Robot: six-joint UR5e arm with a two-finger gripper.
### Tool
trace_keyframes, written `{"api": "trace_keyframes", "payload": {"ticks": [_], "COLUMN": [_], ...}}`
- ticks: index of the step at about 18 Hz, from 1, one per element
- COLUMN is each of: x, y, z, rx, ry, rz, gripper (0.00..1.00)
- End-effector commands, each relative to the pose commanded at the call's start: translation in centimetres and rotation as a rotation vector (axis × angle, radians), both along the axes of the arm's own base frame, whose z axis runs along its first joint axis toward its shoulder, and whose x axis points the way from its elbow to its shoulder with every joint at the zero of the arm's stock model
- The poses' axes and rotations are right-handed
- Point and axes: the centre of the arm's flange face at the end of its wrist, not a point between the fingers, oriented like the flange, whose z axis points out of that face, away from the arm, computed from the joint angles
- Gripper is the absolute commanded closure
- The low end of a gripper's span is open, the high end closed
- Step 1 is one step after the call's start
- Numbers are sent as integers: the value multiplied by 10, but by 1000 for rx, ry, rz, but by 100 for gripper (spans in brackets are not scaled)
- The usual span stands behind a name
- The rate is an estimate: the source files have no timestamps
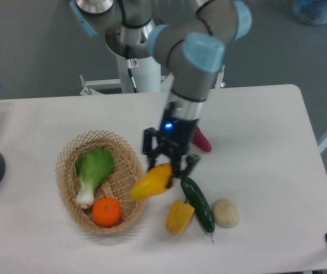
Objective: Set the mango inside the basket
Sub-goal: 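Carry the held mango over the wicker basket and lower it inside, then open the gripper to release the mango beside the bok choy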
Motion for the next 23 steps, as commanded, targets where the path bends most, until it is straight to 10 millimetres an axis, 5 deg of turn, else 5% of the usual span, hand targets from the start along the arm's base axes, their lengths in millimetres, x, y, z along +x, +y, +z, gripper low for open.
{"api": "trace_keyframes", "payload": {"ticks": [13, 23], "x": [46, 42], "y": [-2, 8], "z": [-44, -76], "rx": [-112, -170], "ry": [57, 42], "rz": [-149, -164], "gripper": [78, 77]}}
